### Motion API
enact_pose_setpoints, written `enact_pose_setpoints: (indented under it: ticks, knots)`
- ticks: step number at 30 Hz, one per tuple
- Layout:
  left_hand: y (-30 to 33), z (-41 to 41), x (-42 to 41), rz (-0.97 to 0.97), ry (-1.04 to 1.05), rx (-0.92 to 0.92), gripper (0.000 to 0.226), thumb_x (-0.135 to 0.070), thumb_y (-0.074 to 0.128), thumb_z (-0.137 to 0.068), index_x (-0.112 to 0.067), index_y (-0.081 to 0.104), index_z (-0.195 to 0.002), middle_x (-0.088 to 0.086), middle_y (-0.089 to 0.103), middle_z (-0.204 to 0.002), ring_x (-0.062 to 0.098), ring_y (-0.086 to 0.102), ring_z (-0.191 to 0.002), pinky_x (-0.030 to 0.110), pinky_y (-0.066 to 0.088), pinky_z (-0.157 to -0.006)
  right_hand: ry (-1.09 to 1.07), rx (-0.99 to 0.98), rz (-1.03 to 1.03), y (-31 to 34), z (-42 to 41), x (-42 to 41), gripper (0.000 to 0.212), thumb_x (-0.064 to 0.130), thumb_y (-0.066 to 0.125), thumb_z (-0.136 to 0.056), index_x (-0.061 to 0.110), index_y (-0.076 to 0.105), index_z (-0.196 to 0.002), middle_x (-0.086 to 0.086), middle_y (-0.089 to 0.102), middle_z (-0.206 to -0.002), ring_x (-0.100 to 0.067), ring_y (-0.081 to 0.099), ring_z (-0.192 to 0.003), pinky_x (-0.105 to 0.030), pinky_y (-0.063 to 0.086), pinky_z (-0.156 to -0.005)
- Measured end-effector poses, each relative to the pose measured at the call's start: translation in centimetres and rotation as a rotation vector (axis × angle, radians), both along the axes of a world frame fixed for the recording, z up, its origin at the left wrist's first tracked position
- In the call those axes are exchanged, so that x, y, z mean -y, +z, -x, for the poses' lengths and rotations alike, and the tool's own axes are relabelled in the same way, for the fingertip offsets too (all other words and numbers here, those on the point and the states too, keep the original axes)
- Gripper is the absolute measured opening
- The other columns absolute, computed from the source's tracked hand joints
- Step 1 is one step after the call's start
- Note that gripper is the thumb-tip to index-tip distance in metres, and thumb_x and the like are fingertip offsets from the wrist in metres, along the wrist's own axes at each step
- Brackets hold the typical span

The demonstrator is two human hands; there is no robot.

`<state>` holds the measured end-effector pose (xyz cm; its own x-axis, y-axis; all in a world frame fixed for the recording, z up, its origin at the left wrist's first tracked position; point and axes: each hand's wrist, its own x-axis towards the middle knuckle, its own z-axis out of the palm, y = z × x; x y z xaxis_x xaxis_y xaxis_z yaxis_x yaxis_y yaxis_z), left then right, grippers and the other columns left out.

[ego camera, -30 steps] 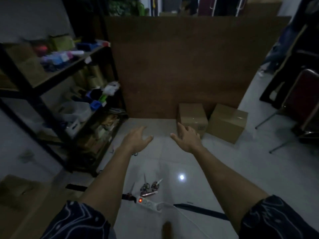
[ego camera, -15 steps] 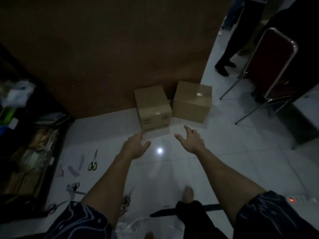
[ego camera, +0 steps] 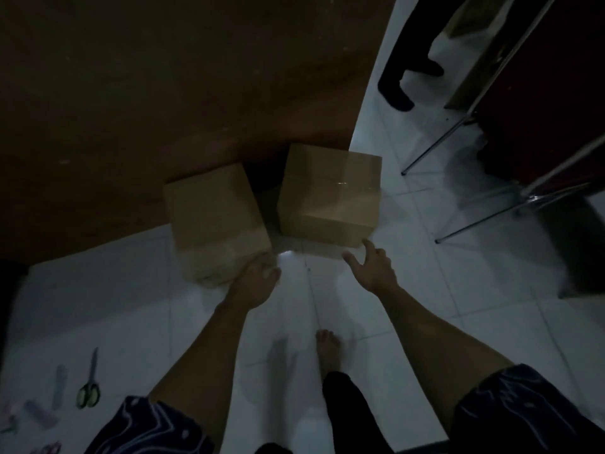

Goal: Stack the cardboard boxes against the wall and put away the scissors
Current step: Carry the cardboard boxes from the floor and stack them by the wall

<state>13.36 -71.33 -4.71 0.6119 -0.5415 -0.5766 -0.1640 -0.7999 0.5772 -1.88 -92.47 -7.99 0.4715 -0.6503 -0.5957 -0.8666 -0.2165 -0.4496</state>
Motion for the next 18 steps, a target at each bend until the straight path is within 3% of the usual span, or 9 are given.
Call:
enact_pose_setpoints:
  ticks: [2, 6, 10, 12, 14, 18]
  knots:
    - [-1.7, -2.5, 3.9, -0.017, 0.052, -0.049, 0.046, -0.023, 0.055, -0.096, -0.002, 0.046, -0.136, 0.017, 0.052, -0.136, 0.033, 0.051, -0.124, 0.03, 0.039, -0.102, -0.051, -0.009, -0.008, -2.4, -2.2, 3.1, 0.083, 0.066, 0.048, -0.092, 0.023, 0.02, -0.156, -0.018, 0.03, -0.154, -0.038, 0.031, -0.141, -0.053, 0.031, -0.112]
    - [-9.7, -8.9, 11.3, -0.006, 0.162, -0.13, 0.075, -0.051, 0.056, -0.088, -0.023, 0.023, -0.151, 0.008, 0.037, -0.15, 0.032, 0.044, -0.131, 0.043, 0.042, -0.105, -0.189, -0.009, -0.02, -11.1, -7.2, 9.2, 0.087, 0.069, 0.051, -0.088, 0.025, 0.019, -0.156, -0.017, 0.028, -0.156, -0.038, 0.032, -0.141, -0.053, 0.031, -0.112]
    - [-17.9, -12.8, 16.9, 0.006, 0.204, -0.027, 0.066, -0.033, 0.051, -0.099, -0.014, 0.018, -0.152, 0.013, 0.03, -0.152, 0.031, 0.034, -0.137, 0.037, 0.031, -0.108, -0.307, -0.055, 0.042, -19.2, -9.7, 14.7, 0.101, 0.077, 0.052, -0.081, 0.026, 0.01, -0.158, -0.018, 0.013, -0.162, -0.043, 0.021, -0.146, -0.058, 0.024, -0.116]
    - [-22.3, -14.6, 19.1, -0.011, 0.25, 0.0, 0.07, -0.035, 0.052, -0.098, -0.011, 0.016, -0.152, 0.014, 0.027, -0.154, 0.033, 0.031, -0.139, 0.039, 0.031, -0.109, -0.382, -0.065, 0.041, -23.1, -10.5, 17.2, 0.107, 0.079, 0.054, -0.079, 0.028, 0.002, -0.158, -0.017, 0.004, -0.164, -0.042, 0.015, -0.148, -0.058, 0.019, -0.118]
    - [-24.8, -16.2, 20.6, -0.035, 0.281, -0.058, 0.066, -0.037, 0.05, -0.099, -0.007, 0.021, -0.151, 0.016, 0.032, -0.152, 0.034, 0.035, -0.137, 0.039, 0.032, -0.108, -0.442, -0.02, 0.018, -25.7, -11.0, 18.9, 0.113, 0.078, 0.059, -0.077, 0.027, -0.001, -0.158, -0.017, 0.008, -0.164, -0.042, 0.02, -0.146, -0.056, 0.023, -0.117]
    - [-29.3, -19.0, 22.2, -0.011, 0.341, -0.244, 0.07, -0.052, 0.049, -0.095, -0.022, 0.022, -0.152, 0.008, 0.03, -0.155, 0.032, 0.034, -0.139, 0.043, 0.029, -0.115, -0.499, 0.085, -0.058, -29.2, -11.4, 20.6, 0.117, 0.071, 0.066, -0.077, 0.018, 0.0, -0.158, -0.016, 0.027, -0.158, -0.038, 0.036, -0.14, -0.045, 0.035, -0.112]
